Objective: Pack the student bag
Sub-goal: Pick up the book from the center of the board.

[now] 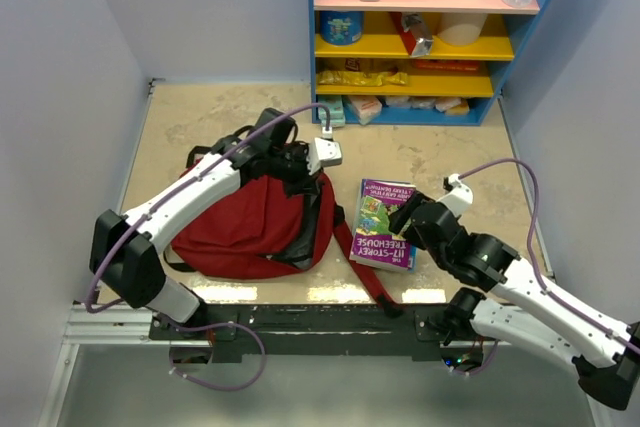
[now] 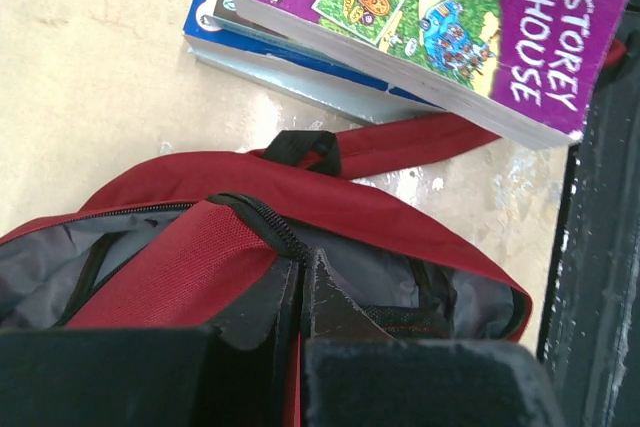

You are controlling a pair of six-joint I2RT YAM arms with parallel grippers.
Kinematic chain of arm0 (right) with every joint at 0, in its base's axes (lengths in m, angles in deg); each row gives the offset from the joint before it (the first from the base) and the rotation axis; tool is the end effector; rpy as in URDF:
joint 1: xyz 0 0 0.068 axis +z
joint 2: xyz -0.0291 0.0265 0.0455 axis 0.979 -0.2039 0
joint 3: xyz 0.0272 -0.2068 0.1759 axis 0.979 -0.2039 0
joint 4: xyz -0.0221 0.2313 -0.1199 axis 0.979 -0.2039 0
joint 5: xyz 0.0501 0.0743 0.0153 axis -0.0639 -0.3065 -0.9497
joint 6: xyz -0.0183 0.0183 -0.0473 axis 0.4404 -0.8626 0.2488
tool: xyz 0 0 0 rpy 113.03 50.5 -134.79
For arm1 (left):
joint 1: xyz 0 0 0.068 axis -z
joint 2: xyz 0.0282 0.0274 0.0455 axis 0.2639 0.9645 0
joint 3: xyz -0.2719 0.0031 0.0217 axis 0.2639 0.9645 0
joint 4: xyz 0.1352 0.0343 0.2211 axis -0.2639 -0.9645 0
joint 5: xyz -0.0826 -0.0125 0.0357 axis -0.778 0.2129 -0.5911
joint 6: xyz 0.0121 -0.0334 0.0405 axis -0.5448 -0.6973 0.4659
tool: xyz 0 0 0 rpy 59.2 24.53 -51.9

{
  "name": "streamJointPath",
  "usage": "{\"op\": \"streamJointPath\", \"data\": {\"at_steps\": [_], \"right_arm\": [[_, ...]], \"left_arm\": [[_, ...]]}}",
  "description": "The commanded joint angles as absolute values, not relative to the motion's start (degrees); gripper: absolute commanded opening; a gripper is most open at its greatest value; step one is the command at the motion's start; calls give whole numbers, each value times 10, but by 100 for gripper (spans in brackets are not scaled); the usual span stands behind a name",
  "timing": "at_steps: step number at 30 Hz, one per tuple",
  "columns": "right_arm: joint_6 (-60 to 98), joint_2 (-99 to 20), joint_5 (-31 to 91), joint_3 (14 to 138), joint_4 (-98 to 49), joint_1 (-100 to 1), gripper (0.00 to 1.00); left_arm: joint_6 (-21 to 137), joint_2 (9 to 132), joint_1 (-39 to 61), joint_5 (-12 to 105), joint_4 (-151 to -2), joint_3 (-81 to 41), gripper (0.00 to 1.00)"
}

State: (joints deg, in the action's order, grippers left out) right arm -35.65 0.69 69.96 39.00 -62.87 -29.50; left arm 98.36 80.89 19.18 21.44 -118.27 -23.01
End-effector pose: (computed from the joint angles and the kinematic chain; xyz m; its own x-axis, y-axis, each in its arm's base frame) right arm 0.1109 0.0974 0.2677 -0.5308 0.5181 -0.6707 0.2086 0.8469 0.4891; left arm 0.2514 -0.1963 0.3122 -0.1901 0.6139 -0.7661 0.9727 0.2235 -0.0622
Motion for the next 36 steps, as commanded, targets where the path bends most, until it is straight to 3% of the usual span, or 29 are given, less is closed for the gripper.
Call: {"op": "streamJointPath", "data": {"at_steps": [1, 24, 36], "right_arm": [[-392, 26, 730, 390, -670, -296, 71], [-412, 39, 689, 332, -619, -297, 70], [-419, 42, 598, 275, -470, -296, 66]], "left_arm": [[947, 826, 219, 221, -1100, -247, 0], [903, 928, 322, 283, -1015, -237, 0], [882, 958, 344, 289, -987, -232, 0]]}}
